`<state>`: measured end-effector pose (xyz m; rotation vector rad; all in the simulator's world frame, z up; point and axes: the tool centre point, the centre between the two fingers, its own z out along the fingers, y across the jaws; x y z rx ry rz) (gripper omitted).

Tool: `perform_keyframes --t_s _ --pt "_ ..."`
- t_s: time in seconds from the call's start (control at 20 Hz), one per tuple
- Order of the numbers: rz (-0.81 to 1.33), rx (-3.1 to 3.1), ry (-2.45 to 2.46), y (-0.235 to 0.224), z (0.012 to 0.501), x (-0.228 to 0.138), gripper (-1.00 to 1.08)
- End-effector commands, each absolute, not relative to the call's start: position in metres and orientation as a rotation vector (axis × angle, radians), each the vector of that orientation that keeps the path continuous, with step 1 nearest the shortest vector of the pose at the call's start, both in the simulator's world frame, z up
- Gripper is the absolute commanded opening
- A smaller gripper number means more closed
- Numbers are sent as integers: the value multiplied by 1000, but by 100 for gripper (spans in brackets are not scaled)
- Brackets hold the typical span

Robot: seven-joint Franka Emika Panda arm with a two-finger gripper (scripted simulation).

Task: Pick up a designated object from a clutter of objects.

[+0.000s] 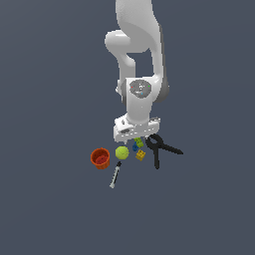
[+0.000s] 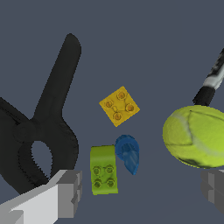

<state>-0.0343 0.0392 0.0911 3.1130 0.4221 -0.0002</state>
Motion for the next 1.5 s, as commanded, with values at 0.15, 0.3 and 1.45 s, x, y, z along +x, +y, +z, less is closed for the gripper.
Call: perform_keyframes --t_s 0.15,0.3,1.45 --pt "-1 3113 423 39 74 -35 100" --pt "0 3113 425 40 59 -36 100" --pt "24 3111 433 43 53 -29 -100"
